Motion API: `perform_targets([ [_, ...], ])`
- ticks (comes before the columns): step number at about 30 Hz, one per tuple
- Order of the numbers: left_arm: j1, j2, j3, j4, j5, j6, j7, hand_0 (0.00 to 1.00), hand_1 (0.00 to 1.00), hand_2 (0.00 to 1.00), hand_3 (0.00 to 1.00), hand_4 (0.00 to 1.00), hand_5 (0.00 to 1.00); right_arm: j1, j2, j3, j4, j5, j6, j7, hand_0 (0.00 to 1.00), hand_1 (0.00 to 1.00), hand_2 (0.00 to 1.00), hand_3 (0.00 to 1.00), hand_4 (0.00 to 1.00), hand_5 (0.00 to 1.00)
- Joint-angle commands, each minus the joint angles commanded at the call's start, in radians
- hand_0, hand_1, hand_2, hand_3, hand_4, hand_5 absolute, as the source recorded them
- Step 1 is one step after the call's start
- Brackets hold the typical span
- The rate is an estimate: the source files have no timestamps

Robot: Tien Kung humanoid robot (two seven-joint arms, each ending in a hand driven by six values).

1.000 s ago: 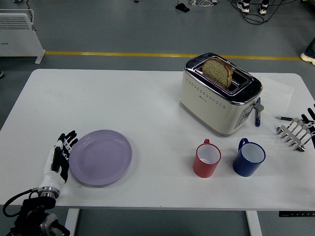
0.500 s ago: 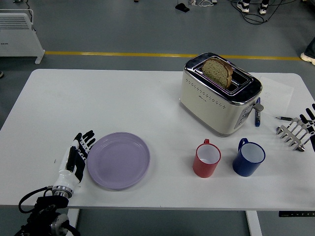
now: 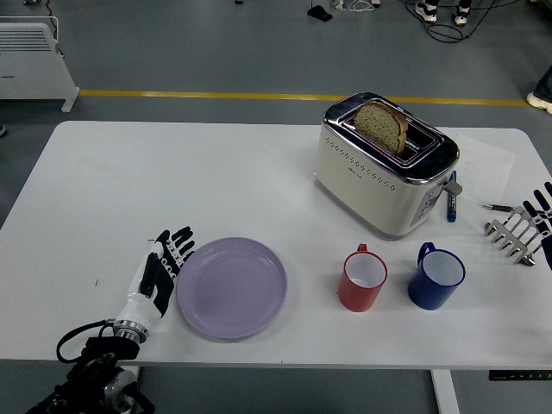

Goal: Push plate across desktop,pick up the break from the machine,place the break in the plate

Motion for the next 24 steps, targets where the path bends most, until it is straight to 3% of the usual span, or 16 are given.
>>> perform_targets([
  [24, -0.065, -0.003, 0.153, 0.031, -0.058, -0.037, 0.012, 0.836, 0.872, 0.874, 0.769, 0.557, 0.998, 0.001, 0.007, -0.004, -0.003, -0.001, 0.001, 0.001, 0.785, 0.746, 0.732, 0.721, 0.486, 0.636],
])
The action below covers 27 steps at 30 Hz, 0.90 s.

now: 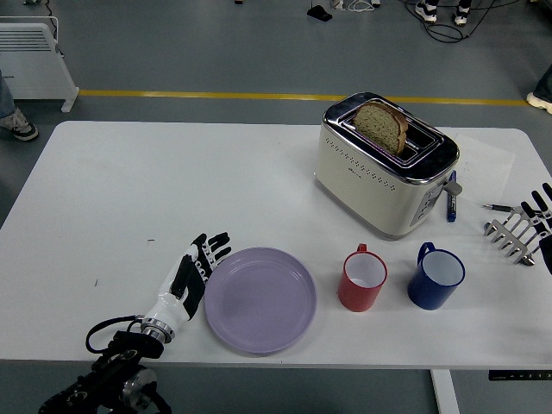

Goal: Push plate across desktop,pick up the break from the machine,place the break in the plate

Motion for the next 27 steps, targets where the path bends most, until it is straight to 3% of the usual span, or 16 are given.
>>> perform_targets([
  [16, -0.022, 0.000, 0.035, 0.007, -0.014, -0.014, 0.002, 0.818, 0.852, 0.864, 0.758, 0.553, 0.998, -0.002, 0.004, -0.001, 0.001, -0.001, 0.000, 0.001, 0.785, 0.747, 0.732, 0.721, 0.487, 0.637],
  [20, -0.012, 0.000, 0.012, -0.006, 0.011, 0.004, -0.009, 0.818, 0.852, 0.864, 0.758, 0.553, 0.998, -0.005, 0.003, -0.003, 0.015, -0.006, -0.005, 0.002, 0.785, 0.747, 0.732, 0.721, 0.487, 0.637],
  [23, 0.018, 0.000, -0.073, -0.043, 0.085, 0.068, -0.034, 0.821, 0.855, 0.859, 0.750, 0.550, 0.998, -0.009, -0.012, -0.032, 0.058, -0.054, -0.042, 0.026, 0.785, 0.746, 0.730, 0.720, 0.487, 0.638],
  [27, 0.062, 0.000, -0.224, -0.113, 0.149, 0.096, -0.026, 0.822, 0.852, 0.857, 0.750, 0.552, 0.998, -0.003, -0.049, -0.087, 0.157, -0.201, -0.141, 0.086, 0.798, 0.762, 0.740, 0.722, 0.487, 0.624],
])
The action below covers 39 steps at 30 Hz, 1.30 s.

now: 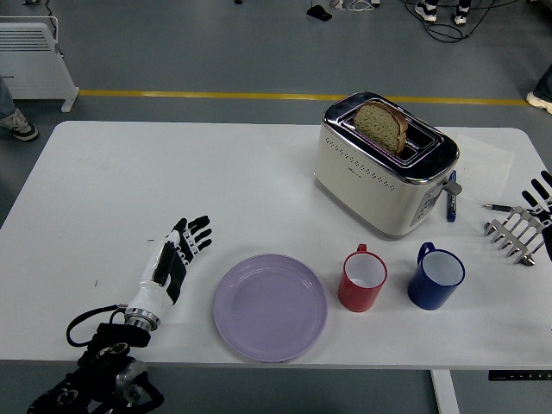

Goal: Push plate across desktop,pick up the break from the machine,place the break in the plate

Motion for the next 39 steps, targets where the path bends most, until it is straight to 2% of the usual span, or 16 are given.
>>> perform_targets([
  [5, 0.043, 0.000, -0.169, -0.090, 0.020, 0.010, 0.013, 0.822, 0.852, 0.857, 0.750, 0.552, 0.998, 0.060, -0.092, -0.103, 0.101, -0.203, -0.111, 0.023, 0.798, 0.762, 0.740, 0.722, 0.487, 0.624],
  [6, 0.051, 0.000, -0.197, -0.107, 0.021, 0.013, 0.015, 0.820, 0.849, 0.854, 0.748, 0.553, 0.998, 0.088, -0.117, -0.135, 0.108, -0.242, -0.127, 0.011, 0.883, 0.847, 0.850, 0.828, 0.624, 0.429],
  [7, 0.055, 0.000, -0.216, -0.117, 0.022, 0.014, 0.015, 0.820, 0.849, 0.854, 0.748, 0.553, 0.998, 0.110, -0.136, -0.160, 0.111, -0.281, -0.136, 0.003, 0.883, 0.847, 0.850, 0.828, 0.624, 0.429],
  [11, 0.070, 0.000, -0.279, -0.156, 0.012, 0.014, 0.022, 0.820, 0.849, 0.854, 0.748, 0.553, 0.998, 0.234, -0.196, -0.279, 0.079, -0.456, -0.175, -0.058, 0.883, 0.847, 0.850, 0.828, 0.624, 0.429],
  [12, 0.073, 0.000, -0.284, -0.163, 0.005, 0.010, 0.025, 0.809, 0.840, 0.850, 0.742, 0.553, 0.998, 0.256, -0.199, -0.298, 0.071, -0.495, -0.178, -0.068, 0.922, 0.892, 0.935, 0.903, 0.690, 0.317],
  [14, 0.083, 0.000, -0.300, -0.192, -0.046, -0.014, 0.035, 0.809, 0.840, 0.850, 0.742, 0.553, 0.998, 0.336, -0.205, -0.373, 0.031, -0.580, -0.186, -0.137, 0.922, 0.892, 0.935, 0.903, 0.690, 0.317],
  [17, 0.101, 0.000, -0.321, -0.233, -0.098, -0.031, 0.044, 0.809, 0.840, 0.850, 0.742, 0.553, 0.998, 0.458, -0.182, -0.476, -0.053, -0.703, -0.172, -0.213, 0.922, 0.892, 0.935, 0.903, 0.690, 0.317],
  [18, 0.103, 0.000, -0.324, -0.239, -0.102, -0.032, 0.045, 0.808, 0.838, 0.848, 0.741, 0.553, 0.998, 0.498, -0.175, -0.499, -0.074, -0.749, -0.168, -0.224, 0.917, 0.895, 0.934, 0.906, 0.710, 0.255],
  [21, 0.109, 0.000, -0.340, -0.250, -0.111, -0.032, 0.046, 0.808, 0.838, 0.848, 0.741, 0.553, 0.998, 0.615, -0.135, -0.571, -0.163, -0.879, -0.145, -0.253, 0.917, 0.895, 0.934, 0.906, 0.710, 0.255],
  [23, 0.110, 0.000, -0.341, -0.250, -0.111, -0.031, 0.046, 0.808, 0.838, 0.848, 0.741, 0.553, 0.998, 0.642, -0.128, -0.583, -0.179, -0.957, -0.139, -0.257, 0.917, 0.895, 0.934, 0.906, 0.710, 0.255],
  [24, 0.114, 0.000, -0.344, -0.248, -0.110, -0.030, 0.047, 0.816, 0.835, 0.847, 0.739, 0.554, 0.998, 0.676, -0.111, -0.609, -0.210, -1.002, -0.121, -0.265, 0.889, 0.867, 0.888, 0.891, 0.723, 0.220],
  [27, 0.123, 0.000, -0.348, -0.244, -0.108, -0.028, 0.047, 0.816, 0.835, 0.847, 0.739, 0.554, 0.998, 0.748, -0.071, -0.652, -0.275, -1.106, -0.077, -0.276, 0.889, 0.867, 0.888, 0.891, 0.723, 0.220],
  [29, 0.126, 0.000, -0.349, -0.242, -0.109, -0.028, 0.047, 0.816, 0.835, 0.847, 0.739, 0.554, 0.998, 0.770, -0.058, -0.668, -0.296, -1.119, -0.059, -0.281, 0.889, 0.867, 0.888, 0.891, 0.723, 0.220],
  [30, 0.127, 0.000, -0.350, -0.241, -0.109, -0.027, 0.047, 0.815, 0.834, 0.847, 0.737, 0.553, 0.998, 0.786, -0.047, -0.682, -0.312, -1.121, -0.045, -0.285, 0.849, 0.829, 0.814, 0.873, 0.739, 0.205],
  [34, 0.130, 0.000, -0.351, -0.237, -0.109, -0.026, 0.047, 0.815, 0.834, 0.847, 0.737, 0.553, 0.998, 0.831, -0.012, -0.725, -0.364, -1.116, -0.017, -0.294, 0.849, 0.829, 0.814, 0.873, 0.739, 0.205],
  [39, 0.129, 0.000, -0.348, -0.233, -0.109, -0.025, 0.047, 0.816, 0.834, 0.846, 0.736, 0.557, 0.998, 0.916, 0.069, -0.796, -0.471, -1.120, 0.031, -0.326, 0.820, 0.787, 0.756, 0.848, 0.748, 0.215],
])
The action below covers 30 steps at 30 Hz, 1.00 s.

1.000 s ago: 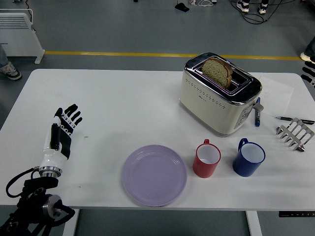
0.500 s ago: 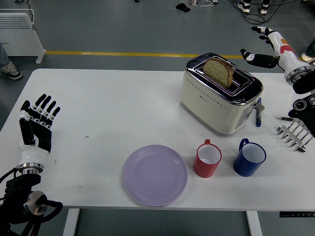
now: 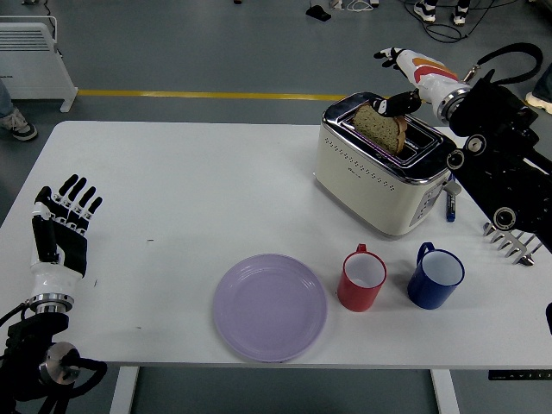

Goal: Push plate across desktop,pick up the break from the machine,place the break in the plate

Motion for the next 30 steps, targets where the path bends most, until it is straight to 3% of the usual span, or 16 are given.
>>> perform_targets([
  [10, 0.002, 0.000, 0.009, 0.010, 0.002, 0.001, -0.001, 0.815, 0.827, 0.843, 0.734, 0.555, 0.998, 0.097, 0.106, -0.055, -0.219, -0.058, 0.030, -0.037, 0.796, 0.748, 0.708, 0.798, 0.752, 0.236],
  [16, 0.001, 0.000, 0.015, 0.014, 0.000, 0.002, -0.003, 0.815, 0.827, 0.842, 0.733, 0.555, 0.998, 0.138, 0.114, -0.060, -0.345, -0.145, 0.014, -0.039, 0.796, 0.745, 0.702, 0.796, 0.755, 0.242],
  [21, -0.001, 0.000, 0.022, 0.015, 0.000, 0.002, -0.003, 0.814, 0.826, 0.842, 0.732, 0.554, 0.998, 0.158, 0.114, -0.070, -0.406, -0.162, 0.012, -0.042, 0.773, 0.720, 0.685, 0.789, 0.751, 0.247],
  [24, -0.003, 0.000, 0.025, 0.017, -0.001, 0.002, -0.003, 0.814, 0.826, 0.842, 0.732, 0.554, 0.998, 0.163, 0.114, -0.087, -0.443, -0.102, 0.015, -0.036, 0.773, 0.720, 0.685, 0.789, 0.751, 0.247],
  [30, -0.004, 0.000, 0.023, 0.021, 0.003, 0.006, -0.003, 0.813, 0.824, 0.842, 0.732, 0.552, 0.998, 0.155, 0.114, -0.113, -0.432, 0.019, 0.035, -0.034, 0.743, 0.696, 0.649, 0.780, 0.750, 0.249],
])
